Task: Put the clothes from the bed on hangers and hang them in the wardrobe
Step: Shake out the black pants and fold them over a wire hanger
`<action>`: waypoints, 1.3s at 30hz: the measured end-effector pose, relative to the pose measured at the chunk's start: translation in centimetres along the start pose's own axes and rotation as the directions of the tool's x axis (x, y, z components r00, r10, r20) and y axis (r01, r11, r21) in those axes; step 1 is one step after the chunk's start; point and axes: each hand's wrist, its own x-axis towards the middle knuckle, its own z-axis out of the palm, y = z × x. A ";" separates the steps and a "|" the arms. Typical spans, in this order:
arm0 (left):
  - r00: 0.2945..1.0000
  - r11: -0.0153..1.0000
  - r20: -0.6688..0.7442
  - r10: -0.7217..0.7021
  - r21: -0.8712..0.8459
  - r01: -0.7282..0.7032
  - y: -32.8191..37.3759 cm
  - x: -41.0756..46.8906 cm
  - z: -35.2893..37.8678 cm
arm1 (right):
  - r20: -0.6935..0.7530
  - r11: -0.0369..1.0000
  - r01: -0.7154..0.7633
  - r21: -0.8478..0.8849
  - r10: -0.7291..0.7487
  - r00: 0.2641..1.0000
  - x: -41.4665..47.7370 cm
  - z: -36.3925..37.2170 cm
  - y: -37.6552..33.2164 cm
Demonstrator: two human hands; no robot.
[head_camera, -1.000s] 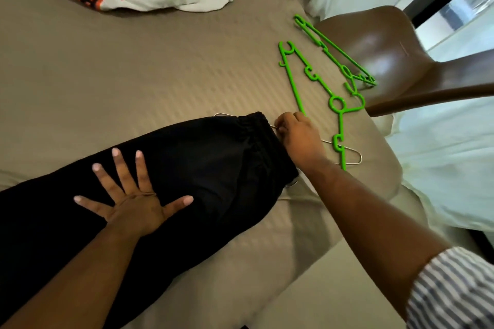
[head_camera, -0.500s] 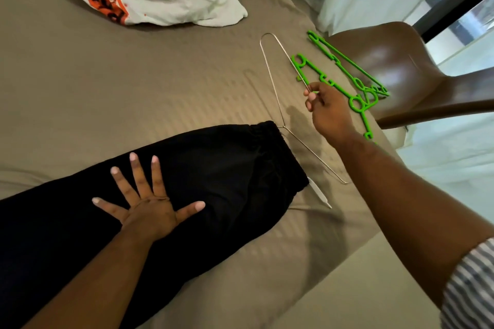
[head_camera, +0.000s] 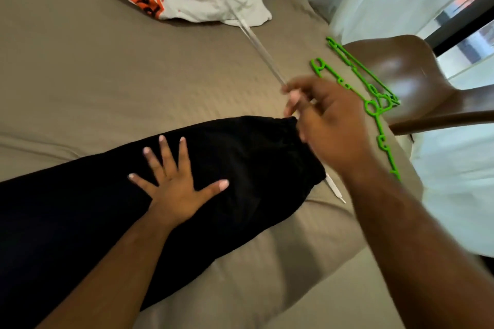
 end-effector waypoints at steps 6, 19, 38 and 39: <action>0.977 0.454 -0.119 0.179 -0.870 -0.190 2.6 -5.5 -2.4 | 0.138 0.916 -0.135 0.377 0.089 0.986 -6.3 5.4 -2.4; 0.992 0.259 -0.054 -0.118 -0.966 -0.022 6.8 -7.4 -4.6 | 0.291 0.964 0.133 -0.232 -0.061 0.955 -13.0 7.5 -0.1; 0.988 0.454 0.153 0.025 -0.882 0.125 16.8 -1.3 1.2 | 0.260 0.336 -0.770 0.543 0.804 0.535 -9.9 -0.5 13.2; 0.987 0.458 0.155 0.050 -0.881 0.115 16.7 -1.3 1.4 | 0.269 0.366 -0.749 0.552 0.772 0.576 -9.6 -0.1 13.2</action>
